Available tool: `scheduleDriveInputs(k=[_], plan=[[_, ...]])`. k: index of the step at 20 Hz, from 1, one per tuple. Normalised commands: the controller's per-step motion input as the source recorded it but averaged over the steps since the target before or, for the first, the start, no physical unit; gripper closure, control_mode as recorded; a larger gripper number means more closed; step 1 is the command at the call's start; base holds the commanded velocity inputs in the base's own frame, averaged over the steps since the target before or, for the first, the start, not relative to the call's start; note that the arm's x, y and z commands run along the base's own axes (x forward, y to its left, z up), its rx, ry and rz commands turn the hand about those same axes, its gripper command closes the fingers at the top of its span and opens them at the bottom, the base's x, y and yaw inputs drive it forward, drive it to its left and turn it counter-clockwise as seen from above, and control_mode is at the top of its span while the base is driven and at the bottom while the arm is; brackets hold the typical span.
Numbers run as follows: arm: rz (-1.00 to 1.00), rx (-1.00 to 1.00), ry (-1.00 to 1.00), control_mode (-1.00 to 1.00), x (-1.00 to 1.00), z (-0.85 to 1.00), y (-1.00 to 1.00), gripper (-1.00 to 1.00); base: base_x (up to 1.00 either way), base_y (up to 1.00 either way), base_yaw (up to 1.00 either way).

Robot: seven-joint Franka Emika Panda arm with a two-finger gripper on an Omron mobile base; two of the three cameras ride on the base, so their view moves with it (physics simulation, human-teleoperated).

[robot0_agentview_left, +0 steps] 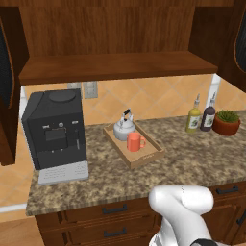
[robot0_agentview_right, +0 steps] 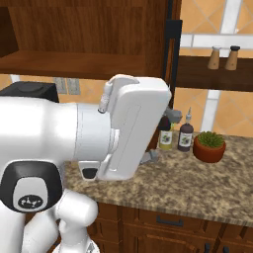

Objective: Pick the kettle from the counter and place it on the tray. Then pick the mug from the cabinet and place it on the tray. Then close the cabinet doors.

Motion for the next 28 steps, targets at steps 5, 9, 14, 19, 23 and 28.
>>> scheduleDriveInputs(k=[5, 9, 14, 19, 23, 28], plan=[[0.01, 0.0, 0.01, -1.0, 0.25, -0.09, -0.19, -1.0, 0.0, 0.0, 0.0], [0.09, -0.03, 0.12, -1.0, 0.4, -0.14, -0.05, -1.0, 0.0, 0.0, 0.0], [0.17, -0.13, 0.19, -1.0, 0.41, -0.14, 0.09, -1.0, 0.0, 0.0, 0.0], [0.2, -0.14, 0.26, -1.0, 0.42, -0.08, 0.19, -1.0, 0.0, 0.0, 0.0], [0.22, -0.16, 0.17, -1.0, 0.41, -0.06, 0.38, -1.0, 0.0, 0.0, 0.0], [0.19, -0.2, 0.07, -1.0, 0.43, -0.1, 0.65, -1.0, 0.0, 0.0, 0.0]])
